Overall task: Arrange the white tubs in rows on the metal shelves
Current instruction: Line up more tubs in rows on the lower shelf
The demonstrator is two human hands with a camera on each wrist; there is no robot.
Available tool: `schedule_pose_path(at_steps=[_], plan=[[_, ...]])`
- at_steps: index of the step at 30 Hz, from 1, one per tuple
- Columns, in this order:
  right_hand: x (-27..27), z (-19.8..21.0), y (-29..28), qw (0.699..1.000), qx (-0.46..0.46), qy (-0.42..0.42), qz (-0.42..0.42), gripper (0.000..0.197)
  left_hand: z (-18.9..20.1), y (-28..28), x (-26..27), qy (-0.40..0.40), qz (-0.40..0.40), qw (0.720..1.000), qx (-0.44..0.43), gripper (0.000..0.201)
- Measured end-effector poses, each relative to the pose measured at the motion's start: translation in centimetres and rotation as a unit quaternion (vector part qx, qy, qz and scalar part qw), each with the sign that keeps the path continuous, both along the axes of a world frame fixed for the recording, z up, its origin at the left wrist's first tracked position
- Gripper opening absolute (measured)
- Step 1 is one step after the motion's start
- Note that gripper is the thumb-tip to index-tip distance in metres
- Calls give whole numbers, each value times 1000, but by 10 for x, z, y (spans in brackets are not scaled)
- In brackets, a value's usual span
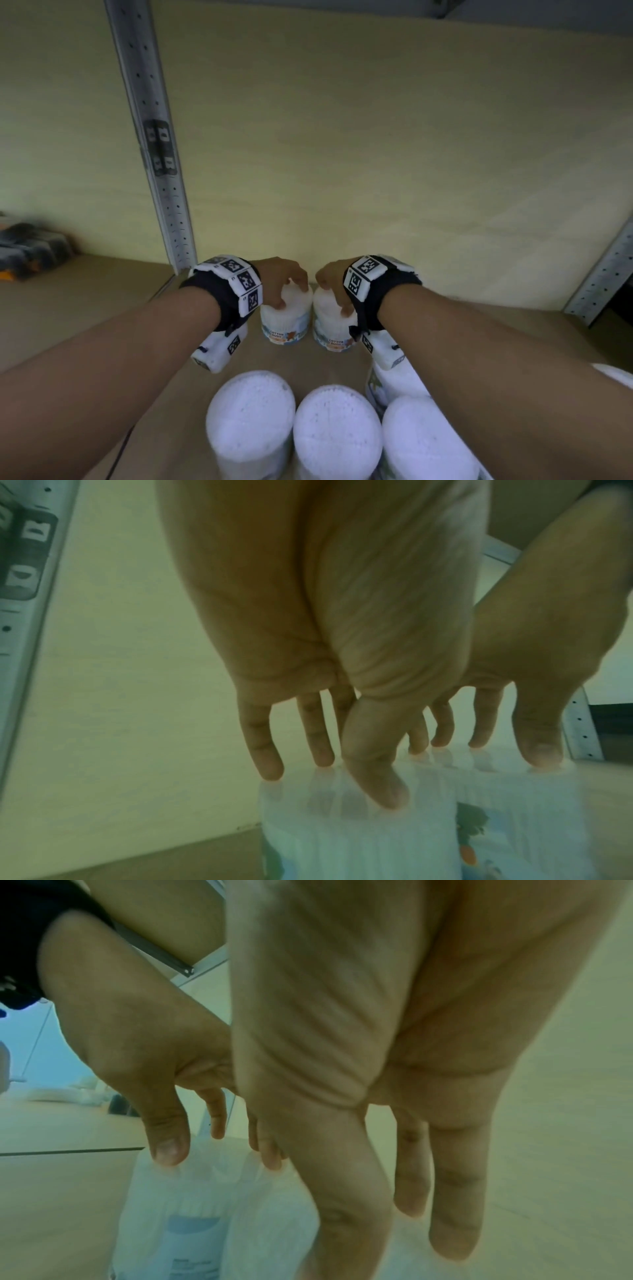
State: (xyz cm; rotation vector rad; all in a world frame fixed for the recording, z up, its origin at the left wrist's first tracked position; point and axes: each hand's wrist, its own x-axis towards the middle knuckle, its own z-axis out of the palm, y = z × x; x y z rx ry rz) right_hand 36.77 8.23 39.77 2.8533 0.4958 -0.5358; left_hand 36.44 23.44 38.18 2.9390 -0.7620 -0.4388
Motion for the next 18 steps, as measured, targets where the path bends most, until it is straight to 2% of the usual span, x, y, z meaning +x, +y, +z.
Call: schedule_pose_path(at_steps=[3,6,8,11,13,15,16,18], plan=[[-19,-3,0,999,42,-21,15,51,-1,2,-14,3,-5,1000,2,56],[-25,2,0,998,32,50,33,47,0,5,-28,10,-5,1000,-4,56],[-22,-4,-1,993,-16,105,61,44,0,6,-37,14,-5,1000,-11,56],[-22,-21,2,989,-100,51,93,39,2,4,-52,19,-13,1000,-11,57],[-30,-29,5,987,-124,45,95,39,4,4,-61,20,-16,1000,-11,57],[-21,-42,3,989,-116,24,90,51,5,4,-68,17,-19,1000,-5,57],[3,-59,-2,991,-104,9,89,64,4,4,-69,16,-21,1000,-1,57],[62,-115,-15,994,-83,40,51,85,4,6,-75,12,-23,1000,5,57]])
